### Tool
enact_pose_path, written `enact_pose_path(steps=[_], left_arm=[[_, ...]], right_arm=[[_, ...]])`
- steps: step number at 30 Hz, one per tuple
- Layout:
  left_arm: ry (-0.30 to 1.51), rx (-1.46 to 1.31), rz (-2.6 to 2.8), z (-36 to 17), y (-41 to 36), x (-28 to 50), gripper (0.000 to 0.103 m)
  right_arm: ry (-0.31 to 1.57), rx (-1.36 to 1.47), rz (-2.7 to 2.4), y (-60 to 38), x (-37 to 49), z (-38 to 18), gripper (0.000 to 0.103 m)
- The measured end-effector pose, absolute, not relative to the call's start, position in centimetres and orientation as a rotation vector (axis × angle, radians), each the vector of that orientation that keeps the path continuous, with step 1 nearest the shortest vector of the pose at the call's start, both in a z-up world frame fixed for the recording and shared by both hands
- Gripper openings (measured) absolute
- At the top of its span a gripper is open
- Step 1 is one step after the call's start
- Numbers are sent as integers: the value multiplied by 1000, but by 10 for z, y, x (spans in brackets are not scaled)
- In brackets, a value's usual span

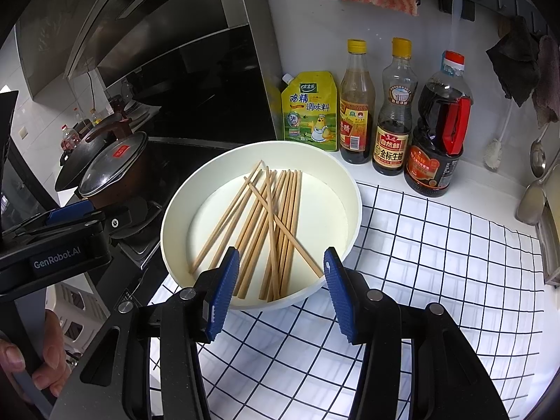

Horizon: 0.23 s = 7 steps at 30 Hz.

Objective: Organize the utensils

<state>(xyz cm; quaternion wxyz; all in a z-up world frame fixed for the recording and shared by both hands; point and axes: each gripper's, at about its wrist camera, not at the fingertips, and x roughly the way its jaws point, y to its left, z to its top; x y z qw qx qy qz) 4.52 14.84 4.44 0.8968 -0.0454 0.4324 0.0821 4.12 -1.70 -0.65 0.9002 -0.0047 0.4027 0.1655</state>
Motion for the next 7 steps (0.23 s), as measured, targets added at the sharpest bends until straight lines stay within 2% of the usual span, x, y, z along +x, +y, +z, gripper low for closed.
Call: enact_pose_path(steps=[7], left_arm=[[906, -94, 167, 43, 147, 45, 92]], right_arm=[[834, -10, 342, -17, 41, -7, 48]])
